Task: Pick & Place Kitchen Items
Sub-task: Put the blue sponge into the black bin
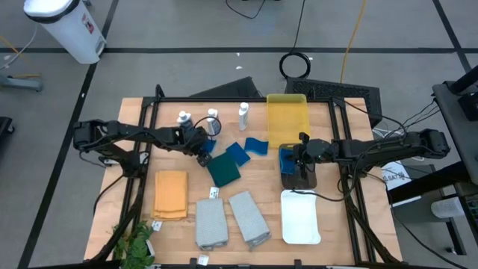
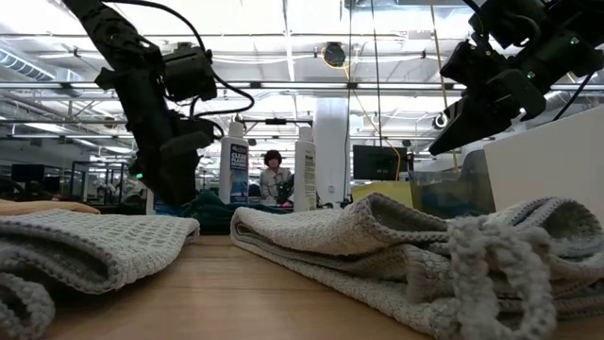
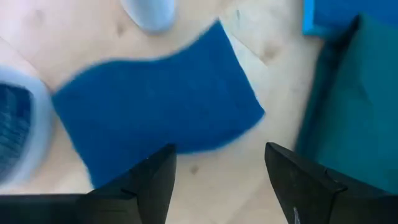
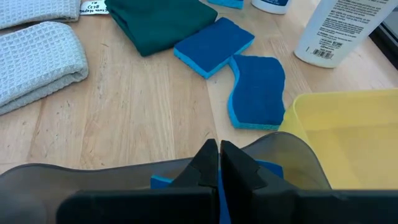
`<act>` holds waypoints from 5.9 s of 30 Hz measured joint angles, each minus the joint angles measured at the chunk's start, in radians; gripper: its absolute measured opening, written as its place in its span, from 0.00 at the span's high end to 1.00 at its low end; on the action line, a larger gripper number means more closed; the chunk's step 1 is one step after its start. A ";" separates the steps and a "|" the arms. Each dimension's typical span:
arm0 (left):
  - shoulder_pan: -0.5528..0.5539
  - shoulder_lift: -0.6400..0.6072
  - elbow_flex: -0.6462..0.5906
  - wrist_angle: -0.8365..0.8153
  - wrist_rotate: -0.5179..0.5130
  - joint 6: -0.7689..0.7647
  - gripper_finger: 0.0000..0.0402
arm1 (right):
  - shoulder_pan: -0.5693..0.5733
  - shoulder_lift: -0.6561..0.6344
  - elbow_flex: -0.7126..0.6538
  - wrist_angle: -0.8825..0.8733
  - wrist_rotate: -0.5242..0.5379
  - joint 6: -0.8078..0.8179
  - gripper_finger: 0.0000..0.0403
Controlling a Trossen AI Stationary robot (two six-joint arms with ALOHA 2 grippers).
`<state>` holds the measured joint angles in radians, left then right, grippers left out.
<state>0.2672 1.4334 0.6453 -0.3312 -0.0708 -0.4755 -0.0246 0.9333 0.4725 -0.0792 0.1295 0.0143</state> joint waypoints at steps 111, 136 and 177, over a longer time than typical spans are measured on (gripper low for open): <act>0.033 -0.048 -0.176 0.131 -0.009 0.540 0.57 | 0.000 0.000 0.001 0.000 0.000 0.000 1.00; -0.274 -0.136 -0.023 0.373 -0.374 0.515 0.96 | 0.007 0.004 -0.025 0.286 -0.002 -0.004 1.00; -0.332 0.134 0.213 0.309 -0.117 0.336 0.97 | 0.154 0.698 0.258 0.797 0.077 -0.527 0.49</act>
<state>-0.0650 1.5673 0.8581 -0.0221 -0.1881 -0.1394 0.1296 1.6314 0.7303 0.7174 0.2063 -0.5126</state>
